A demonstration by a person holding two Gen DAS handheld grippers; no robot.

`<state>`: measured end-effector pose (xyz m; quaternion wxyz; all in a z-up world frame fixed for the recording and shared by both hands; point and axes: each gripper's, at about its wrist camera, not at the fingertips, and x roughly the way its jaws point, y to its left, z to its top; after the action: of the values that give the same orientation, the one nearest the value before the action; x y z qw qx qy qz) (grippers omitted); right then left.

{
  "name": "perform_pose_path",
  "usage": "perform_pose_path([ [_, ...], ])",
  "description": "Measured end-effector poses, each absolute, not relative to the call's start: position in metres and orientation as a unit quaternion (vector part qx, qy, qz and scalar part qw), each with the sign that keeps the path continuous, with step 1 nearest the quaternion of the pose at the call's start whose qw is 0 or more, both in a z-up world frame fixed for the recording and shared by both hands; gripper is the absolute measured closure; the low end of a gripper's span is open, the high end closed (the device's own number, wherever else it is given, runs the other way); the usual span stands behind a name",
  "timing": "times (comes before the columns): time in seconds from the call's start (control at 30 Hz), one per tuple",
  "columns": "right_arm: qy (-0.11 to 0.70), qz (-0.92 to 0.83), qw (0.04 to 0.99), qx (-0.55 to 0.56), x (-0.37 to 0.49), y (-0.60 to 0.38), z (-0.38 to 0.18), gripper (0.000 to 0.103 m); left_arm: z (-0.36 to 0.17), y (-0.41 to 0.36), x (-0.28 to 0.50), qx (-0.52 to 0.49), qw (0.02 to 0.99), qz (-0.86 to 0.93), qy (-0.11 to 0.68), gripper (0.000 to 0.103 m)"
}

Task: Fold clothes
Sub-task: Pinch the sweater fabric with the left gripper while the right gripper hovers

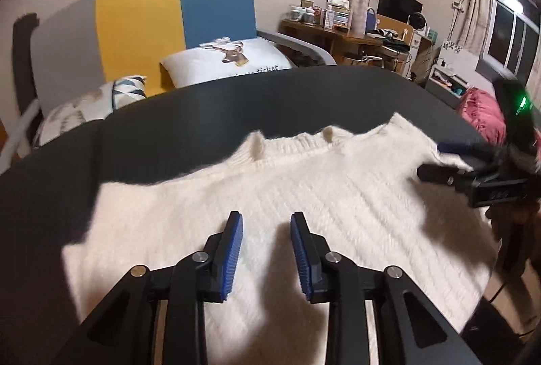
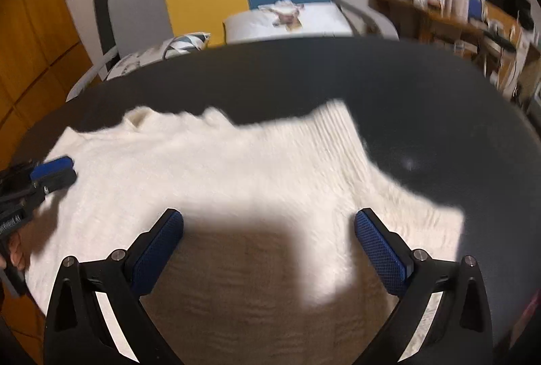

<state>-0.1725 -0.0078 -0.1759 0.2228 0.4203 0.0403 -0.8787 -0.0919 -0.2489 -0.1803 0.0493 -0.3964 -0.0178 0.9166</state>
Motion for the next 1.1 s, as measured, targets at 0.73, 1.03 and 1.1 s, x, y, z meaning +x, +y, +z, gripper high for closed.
perform_pose_path([
  [0.73,0.040,-0.863,0.294,0.409,-0.168,-0.032,-0.199,0.000,-0.175,-0.250,-0.158,-0.459,0.190,0.867,0.032,0.066],
  [1.03,-0.089,-0.847,0.348,0.392,-0.179,0.001,-0.198,0.000,-0.194,-0.249,-0.181,-0.502,0.231,0.833,0.027,0.055],
  [1.1,-0.091,-0.846,0.349,0.392,-0.179,0.001,-0.198,0.000,-0.195,-0.246,-0.175,-0.487,0.234,0.841,0.044,0.055],
])
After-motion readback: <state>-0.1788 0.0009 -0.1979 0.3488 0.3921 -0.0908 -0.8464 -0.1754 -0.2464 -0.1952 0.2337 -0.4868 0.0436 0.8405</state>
